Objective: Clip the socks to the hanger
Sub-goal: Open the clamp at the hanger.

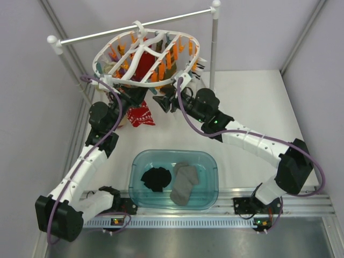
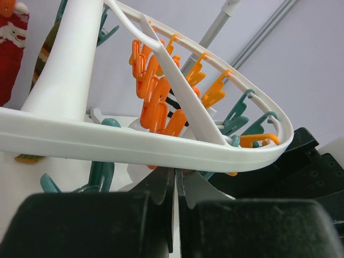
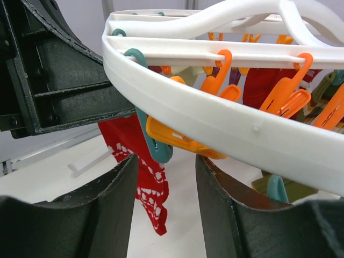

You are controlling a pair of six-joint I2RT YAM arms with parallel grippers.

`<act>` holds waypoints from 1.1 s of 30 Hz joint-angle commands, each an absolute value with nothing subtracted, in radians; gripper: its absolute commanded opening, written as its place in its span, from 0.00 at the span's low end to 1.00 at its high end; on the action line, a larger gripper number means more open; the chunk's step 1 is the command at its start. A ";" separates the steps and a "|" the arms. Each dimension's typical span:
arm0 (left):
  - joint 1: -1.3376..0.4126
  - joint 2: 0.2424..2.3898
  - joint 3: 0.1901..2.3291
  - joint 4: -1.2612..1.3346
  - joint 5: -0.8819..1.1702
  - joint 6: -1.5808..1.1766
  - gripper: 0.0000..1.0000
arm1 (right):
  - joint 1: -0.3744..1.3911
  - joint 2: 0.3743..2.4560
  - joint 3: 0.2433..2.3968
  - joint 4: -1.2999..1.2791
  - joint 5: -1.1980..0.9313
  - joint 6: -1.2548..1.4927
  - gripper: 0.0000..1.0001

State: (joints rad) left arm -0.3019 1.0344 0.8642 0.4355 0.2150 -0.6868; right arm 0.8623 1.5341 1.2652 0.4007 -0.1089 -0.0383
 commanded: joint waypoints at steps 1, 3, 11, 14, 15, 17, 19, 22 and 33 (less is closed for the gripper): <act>-0.305 0.988 0.913 0.413 0.213 -0.689 0.00 | 0.882 1.545 1.322 0.483 -0.140 -0.072 0.47; -0.305 0.979 0.913 0.378 0.210 -0.690 0.00 | 0.882 1.549 1.327 0.485 -0.152 -0.072 0.47; -0.305 0.957 0.962 0.246 0.187 -0.747 0.00 | 0.894 1.563 1.344 0.485 -0.181 -0.089 0.47; -0.305 0.956 0.974 0.198 0.180 -0.779 0.00 | 0.907 1.571 1.351 0.485 -0.181 -0.100 0.46; -0.305 0.954 0.976 0.190 0.178 -0.788 0.00 | 0.910 1.575 1.356 0.486 -0.181 -0.109 0.46; -0.305 0.954 0.980 0.169 0.172 -0.796 0.00 | 0.919 1.577 1.362 0.489 -0.172 -0.115 0.45; -0.305 0.954 0.983 0.158 0.170 -0.798 0.00 | 0.925 1.585 1.371 0.491 -0.164 -0.121 0.41; -0.305 0.957 0.986 0.152 0.175 -0.811 0.00 | 0.931 1.595 1.387 0.476 -0.160 -0.130 0.32; -0.305 0.891 0.940 0.184 0.215 -0.723 0.42 | 0.931 1.556 1.359 0.433 -0.182 -0.058 0.00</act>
